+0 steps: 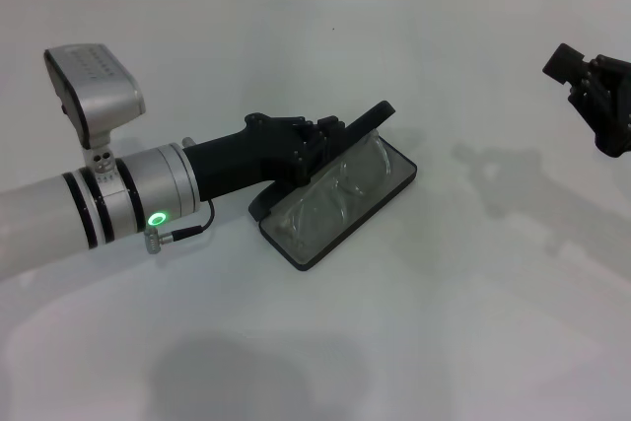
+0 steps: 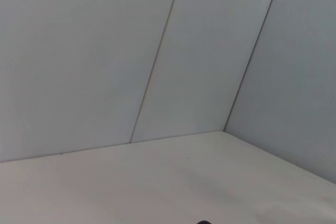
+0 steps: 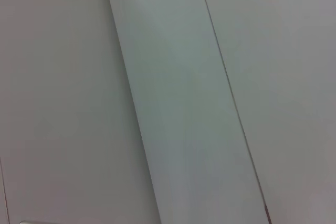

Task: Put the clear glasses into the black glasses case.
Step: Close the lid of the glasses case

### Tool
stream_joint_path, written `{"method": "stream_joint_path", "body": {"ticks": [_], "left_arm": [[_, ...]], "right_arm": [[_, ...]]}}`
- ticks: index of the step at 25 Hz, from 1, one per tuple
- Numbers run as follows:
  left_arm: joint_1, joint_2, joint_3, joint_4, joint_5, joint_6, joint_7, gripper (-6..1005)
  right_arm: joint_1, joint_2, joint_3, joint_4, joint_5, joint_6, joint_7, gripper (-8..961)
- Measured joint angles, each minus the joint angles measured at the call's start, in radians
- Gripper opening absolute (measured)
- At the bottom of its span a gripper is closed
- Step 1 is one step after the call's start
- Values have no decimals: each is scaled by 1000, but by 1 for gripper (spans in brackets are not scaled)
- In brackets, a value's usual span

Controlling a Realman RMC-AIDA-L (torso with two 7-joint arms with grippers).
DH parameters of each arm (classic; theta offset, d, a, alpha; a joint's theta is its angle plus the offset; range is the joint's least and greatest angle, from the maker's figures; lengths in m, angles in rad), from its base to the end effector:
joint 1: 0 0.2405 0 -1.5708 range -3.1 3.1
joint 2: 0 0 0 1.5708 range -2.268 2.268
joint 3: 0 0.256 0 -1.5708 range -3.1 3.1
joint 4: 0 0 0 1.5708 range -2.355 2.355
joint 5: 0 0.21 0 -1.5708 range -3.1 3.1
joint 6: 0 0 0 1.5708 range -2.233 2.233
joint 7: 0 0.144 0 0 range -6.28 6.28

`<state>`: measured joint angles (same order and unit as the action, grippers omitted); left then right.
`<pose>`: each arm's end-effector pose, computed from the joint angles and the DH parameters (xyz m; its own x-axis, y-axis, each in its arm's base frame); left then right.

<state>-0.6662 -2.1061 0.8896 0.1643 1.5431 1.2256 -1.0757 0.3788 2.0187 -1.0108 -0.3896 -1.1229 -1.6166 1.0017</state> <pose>-0.2399 0.3426 -0.0856 0.6734 0.3694 0.6404 0.5829 -0.7980 -0.1526 0.2690 0.3042 0.0240 0.4958 -0.0265 -0.8681 -0.5207 -0.8090 -0.2727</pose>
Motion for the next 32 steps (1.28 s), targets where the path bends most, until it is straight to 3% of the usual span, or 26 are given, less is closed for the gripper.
{"method": "stream_joint_path", "body": {"ticks": [9, 32], "left_arm": [[10, 5, -1, 1, -69, 10, 0, 74], [4, 0, 51, -28, -61, -33, 8, 78]], "right_arm": [[-2, 0, 0, 0, 0, 0, 0, 3], [8, 1, -3, 9, -5, 0, 0, 5]]}}
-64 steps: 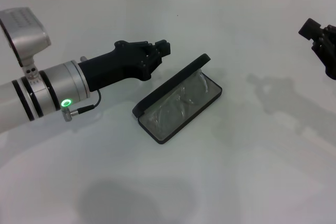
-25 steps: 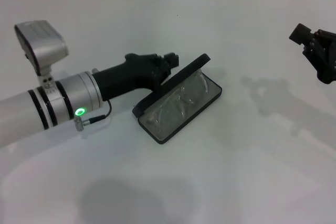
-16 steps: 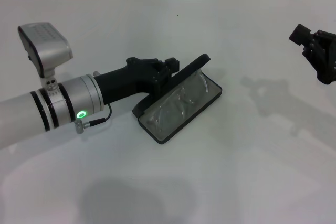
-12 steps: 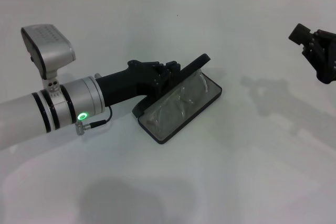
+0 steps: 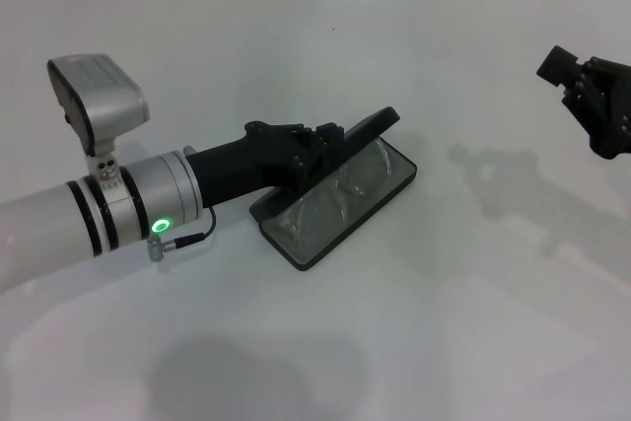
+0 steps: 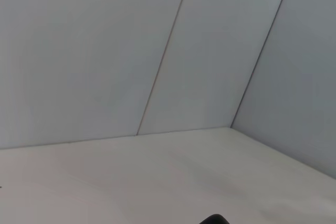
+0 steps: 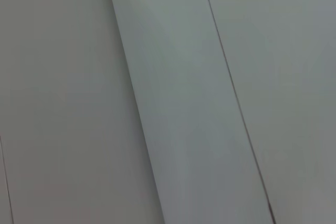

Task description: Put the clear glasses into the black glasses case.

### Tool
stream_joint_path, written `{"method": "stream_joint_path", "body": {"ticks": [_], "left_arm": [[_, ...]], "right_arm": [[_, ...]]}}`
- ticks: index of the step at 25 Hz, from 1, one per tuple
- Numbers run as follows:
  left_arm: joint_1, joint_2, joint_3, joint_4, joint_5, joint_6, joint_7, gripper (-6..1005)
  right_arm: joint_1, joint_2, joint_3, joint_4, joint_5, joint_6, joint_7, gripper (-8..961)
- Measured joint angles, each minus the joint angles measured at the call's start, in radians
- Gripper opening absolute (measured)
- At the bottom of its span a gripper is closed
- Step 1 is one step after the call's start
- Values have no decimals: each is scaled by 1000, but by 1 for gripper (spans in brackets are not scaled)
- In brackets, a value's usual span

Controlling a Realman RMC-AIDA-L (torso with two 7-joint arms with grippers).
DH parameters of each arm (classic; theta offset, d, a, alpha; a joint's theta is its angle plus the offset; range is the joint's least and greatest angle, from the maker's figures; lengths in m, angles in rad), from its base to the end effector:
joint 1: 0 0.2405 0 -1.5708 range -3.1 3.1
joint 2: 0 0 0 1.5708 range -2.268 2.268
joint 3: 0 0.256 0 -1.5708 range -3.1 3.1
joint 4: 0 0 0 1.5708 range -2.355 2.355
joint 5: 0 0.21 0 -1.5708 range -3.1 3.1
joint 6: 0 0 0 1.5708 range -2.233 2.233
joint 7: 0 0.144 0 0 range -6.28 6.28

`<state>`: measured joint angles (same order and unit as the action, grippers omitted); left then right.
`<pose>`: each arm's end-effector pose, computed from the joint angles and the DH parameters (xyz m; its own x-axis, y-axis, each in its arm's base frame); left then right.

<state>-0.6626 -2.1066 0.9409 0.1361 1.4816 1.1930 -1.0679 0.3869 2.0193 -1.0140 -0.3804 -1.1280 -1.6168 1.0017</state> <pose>-0.2451 0.3396 -0.0910 0.6638 0.3961 0.6344 0.6114 -0.7760 -0.1553 0.2675 0.3049 0.0213 0.4963 -0.0347 -0.8675 -0.5175 -0.8141 -0.2635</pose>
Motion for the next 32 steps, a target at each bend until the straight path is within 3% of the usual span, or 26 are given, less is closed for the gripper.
{"method": "stream_joint_path", "body": {"ticks": [22, 23, 25, 27, 32], "left_arm": [[7, -1, -1, -107, -4, -46, 58, 82], [9, -1, -3, -108, -5, -29, 60, 83], [46, 7, -11, -49, -34, 165, 53, 83], [79, 9, -11, 15, -52, 273, 35, 83], [138, 10, -7, 157, -73, 434, -11, 84]], "right_arm": [[9, 1, -8, 17, -3, 7, 0, 6], [7, 0, -8, 17, -3, 4, 0, 6], [5, 0, -8, 17, -3, 3, 0, 6], [5, -2, -8, 17, -3, -1, 0, 7], [4, -4, -8, 12, -3, -11, 0, 7]]}}
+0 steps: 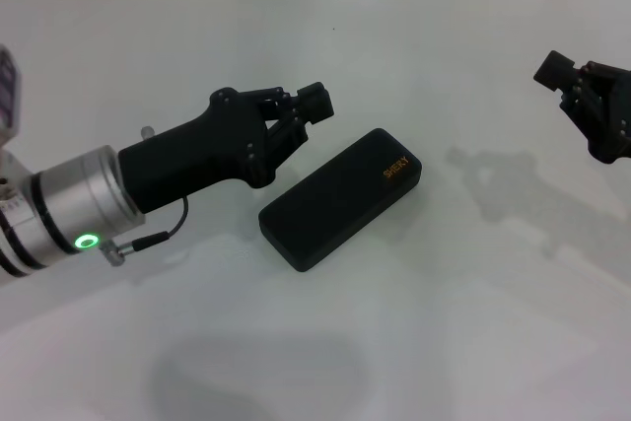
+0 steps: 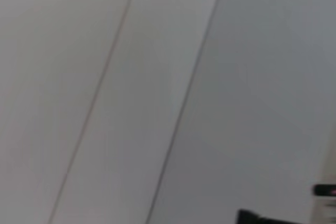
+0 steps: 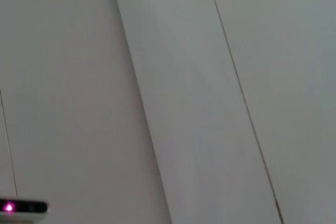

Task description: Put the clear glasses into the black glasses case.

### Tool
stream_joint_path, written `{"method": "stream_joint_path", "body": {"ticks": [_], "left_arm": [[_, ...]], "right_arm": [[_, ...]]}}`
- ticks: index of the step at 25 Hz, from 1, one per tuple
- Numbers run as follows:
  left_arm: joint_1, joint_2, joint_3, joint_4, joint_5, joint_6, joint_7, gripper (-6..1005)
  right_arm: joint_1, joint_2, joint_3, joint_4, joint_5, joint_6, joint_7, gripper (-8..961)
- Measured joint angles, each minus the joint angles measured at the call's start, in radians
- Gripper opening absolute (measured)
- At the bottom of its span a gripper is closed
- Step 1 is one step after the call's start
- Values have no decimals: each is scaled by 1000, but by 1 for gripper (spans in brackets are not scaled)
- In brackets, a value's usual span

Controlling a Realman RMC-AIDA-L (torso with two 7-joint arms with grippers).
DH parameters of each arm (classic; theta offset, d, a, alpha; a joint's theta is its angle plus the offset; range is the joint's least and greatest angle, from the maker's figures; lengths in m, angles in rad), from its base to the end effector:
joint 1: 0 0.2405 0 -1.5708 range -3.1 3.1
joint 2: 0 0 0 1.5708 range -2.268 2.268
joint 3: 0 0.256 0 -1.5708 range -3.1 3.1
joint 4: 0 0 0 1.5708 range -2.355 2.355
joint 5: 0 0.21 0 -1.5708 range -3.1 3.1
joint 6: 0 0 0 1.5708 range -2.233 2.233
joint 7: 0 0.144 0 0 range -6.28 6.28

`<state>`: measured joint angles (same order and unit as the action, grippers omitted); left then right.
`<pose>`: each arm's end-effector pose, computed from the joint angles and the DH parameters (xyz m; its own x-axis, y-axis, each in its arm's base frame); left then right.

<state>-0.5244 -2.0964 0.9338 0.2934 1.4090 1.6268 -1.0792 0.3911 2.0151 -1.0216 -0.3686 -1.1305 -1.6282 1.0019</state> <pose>-0.2280 0.3042 -0.0388 0.5164 0.2289 0.8252 0.4439 -0.8956 -0.0293 0.2671 0.3034 0.0201 0.4953 -0.0431 -0.8677 -0.5107 -0.8224 -0.2507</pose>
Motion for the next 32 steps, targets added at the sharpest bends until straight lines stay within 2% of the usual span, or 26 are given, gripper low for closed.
{"method": "stream_joint_path", "body": {"ticks": [6, 10, 14, 15, 18, 20, 25, 29, 32], "left_arm": [[40, 5, 41, 129, 25, 56, -17, 85], [94, 7, 70, 260, 39, 56, -92, 86], [161, 10, 69, 399, 66, 55, -176, 232], [174, 12, 68, 426, 69, 55, -192, 269], [215, 21, 67, 489, 77, 59, -229, 514], [234, 30, 69, 505, 78, 77, -236, 547], [253, 44, 64, 510, 79, 125, -254, 630], [258, 51, 65, 511, 82, 140, -270, 696], [258, 53, 65, 510, 97, 145, -271, 696]], "right_arm": [[7, -12, 0, -8, -4, -3, 6, 7], [10, -27, -1, -81, -103, -28, 5, 8], [1, -21, -1, -206, -226, -60, 3, 8], [-2, -18, -1, -236, -245, -67, 2, 40], [-7, -14, -2, -311, -272, -76, 20, 136], [-7, -13, -2, -349, -287, -79, 48, 200], [-4, -8, -2, -421, -347, -83, 99, 433], [8, -6, -2, -443, -371, -88, 125, 508], [12, -8, -2, -469, -392, -88, 165, 565]]}}
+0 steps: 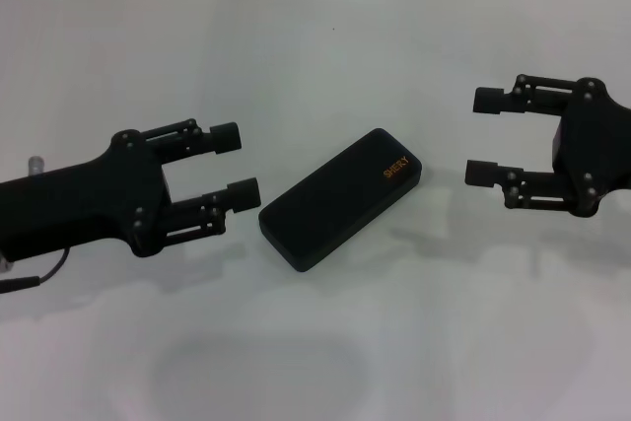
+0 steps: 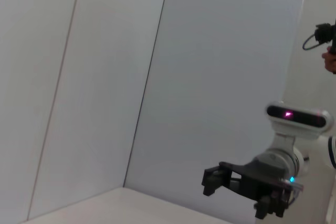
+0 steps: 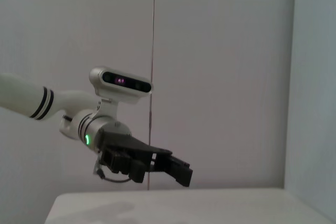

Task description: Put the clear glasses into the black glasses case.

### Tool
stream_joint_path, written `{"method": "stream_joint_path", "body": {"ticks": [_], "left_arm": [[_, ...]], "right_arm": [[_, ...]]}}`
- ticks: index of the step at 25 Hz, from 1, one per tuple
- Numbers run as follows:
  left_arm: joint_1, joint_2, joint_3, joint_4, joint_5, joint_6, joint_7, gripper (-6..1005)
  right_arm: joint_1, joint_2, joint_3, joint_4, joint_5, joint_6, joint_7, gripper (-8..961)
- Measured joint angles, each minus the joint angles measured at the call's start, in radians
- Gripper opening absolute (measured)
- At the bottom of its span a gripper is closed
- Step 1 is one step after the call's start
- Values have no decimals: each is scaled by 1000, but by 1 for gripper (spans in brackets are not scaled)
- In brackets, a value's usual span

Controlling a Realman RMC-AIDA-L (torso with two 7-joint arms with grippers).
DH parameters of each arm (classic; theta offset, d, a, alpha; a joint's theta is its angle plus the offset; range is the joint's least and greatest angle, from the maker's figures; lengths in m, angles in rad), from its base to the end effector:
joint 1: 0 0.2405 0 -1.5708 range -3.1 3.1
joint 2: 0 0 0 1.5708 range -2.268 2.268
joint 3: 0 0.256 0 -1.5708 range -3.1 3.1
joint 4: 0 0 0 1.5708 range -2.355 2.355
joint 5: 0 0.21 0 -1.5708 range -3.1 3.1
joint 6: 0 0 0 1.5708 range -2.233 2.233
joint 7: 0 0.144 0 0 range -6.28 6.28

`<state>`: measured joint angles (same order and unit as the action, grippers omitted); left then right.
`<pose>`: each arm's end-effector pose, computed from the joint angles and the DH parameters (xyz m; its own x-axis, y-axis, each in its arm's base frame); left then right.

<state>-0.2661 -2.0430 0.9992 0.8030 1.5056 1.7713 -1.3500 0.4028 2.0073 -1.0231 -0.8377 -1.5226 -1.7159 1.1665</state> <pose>-0.2527 0.2671 0.0302 0.6650 0.2119 0.7162 0.3496 -0.9357 -0.0478 0.2192 0.3087 0.0393 0.7729 0.0864 -0.6286 -0.0745 -0.9715 -0.2251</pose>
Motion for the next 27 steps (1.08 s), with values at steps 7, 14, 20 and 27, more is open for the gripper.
{"method": "stream_joint_path", "body": {"ticks": [7, 14, 20, 27], "left_arm": [[-8, 12, -1, 2, 47, 6, -39, 696], [-22, 18, -1, 4, 95, 7, -78, 696], [-22, 18, -1, 5, 96, 7, -79, 696], [-22, 17, -1, 5, 97, 7, -78, 696]], "right_arm": [[28, 3, -8, -123, -162, -5, 136, 669], [36, 5, -28, -169, -184, -7, 144, 689], [37, 5, -28, -170, -185, -7, 145, 689], [32, 5, -28, -171, -186, -7, 146, 689]]}}
